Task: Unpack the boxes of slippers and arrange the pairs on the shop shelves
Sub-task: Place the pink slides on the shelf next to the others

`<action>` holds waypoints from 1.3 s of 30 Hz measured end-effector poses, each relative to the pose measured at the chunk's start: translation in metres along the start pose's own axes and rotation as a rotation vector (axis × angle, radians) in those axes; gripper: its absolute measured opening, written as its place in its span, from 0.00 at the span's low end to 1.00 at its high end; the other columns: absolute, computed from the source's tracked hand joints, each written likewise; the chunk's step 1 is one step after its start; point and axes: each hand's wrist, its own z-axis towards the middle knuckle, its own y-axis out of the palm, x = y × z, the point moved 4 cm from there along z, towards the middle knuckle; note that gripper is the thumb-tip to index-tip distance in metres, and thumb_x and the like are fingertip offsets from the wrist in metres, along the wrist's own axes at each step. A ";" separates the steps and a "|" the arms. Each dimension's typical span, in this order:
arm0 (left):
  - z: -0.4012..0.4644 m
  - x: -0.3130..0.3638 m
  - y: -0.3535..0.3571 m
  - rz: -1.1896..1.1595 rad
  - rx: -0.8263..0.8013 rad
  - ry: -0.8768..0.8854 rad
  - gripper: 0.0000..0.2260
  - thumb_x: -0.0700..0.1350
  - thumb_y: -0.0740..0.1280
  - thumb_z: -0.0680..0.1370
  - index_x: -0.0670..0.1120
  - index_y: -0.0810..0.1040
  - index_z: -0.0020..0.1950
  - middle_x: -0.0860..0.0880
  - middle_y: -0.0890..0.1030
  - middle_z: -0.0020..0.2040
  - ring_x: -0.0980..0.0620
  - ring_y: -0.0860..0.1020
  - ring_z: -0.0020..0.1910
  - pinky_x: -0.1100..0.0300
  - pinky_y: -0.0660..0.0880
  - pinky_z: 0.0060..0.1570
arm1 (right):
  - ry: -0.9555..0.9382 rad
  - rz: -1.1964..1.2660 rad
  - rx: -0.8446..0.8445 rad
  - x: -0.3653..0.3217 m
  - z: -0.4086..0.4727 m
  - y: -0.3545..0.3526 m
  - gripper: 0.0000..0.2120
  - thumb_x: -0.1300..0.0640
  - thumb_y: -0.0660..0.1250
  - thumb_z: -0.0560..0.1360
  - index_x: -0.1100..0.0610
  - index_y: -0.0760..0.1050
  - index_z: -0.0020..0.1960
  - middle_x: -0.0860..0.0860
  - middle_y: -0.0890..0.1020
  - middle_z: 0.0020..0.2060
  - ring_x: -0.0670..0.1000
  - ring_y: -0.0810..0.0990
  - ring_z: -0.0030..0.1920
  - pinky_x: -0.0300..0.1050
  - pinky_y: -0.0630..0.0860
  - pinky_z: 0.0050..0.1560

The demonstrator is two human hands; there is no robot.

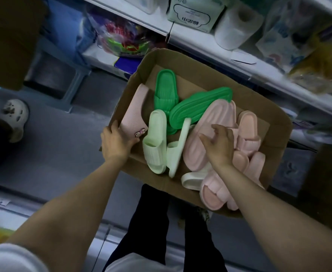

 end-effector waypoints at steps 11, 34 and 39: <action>0.008 0.002 0.009 -0.250 -0.090 -0.077 0.25 0.48 0.79 0.68 0.48 0.69 0.59 0.48 0.76 0.55 0.44 0.76 0.52 0.48 0.76 0.50 | 0.220 0.140 -0.051 0.033 0.020 0.002 0.38 0.40 0.75 0.71 0.54 0.67 0.74 0.53 0.79 0.62 0.55 0.77 0.64 0.53 0.73 0.66; -0.028 0.026 0.037 -0.906 -0.606 -0.195 0.20 0.49 0.65 0.82 0.53 0.68 0.73 0.51 0.81 0.59 0.51 0.81 0.54 0.56 0.78 0.48 | 0.093 0.253 -0.228 -0.001 0.001 0.010 0.20 0.52 0.71 0.78 0.49 0.77 0.69 0.44 0.82 0.54 0.44 0.79 0.57 0.38 0.72 0.58; -0.034 0.015 0.042 -0.893 -0.647 -0.159 0.33 0.55 0.72 0.73 0.60 0.64 0.76 0.51 0.82 0.62 0.50 0.82 0.58 0.56 0.80 0.49 | 0.402 0.554 -0.174 0.030 -0.005 0.009 0.30 0.47 0.67 0.80 0.54 0.64 0.78 0.50 0.71 0.72 0.50 0.70 0.71 0.39 0.67 0.66</action>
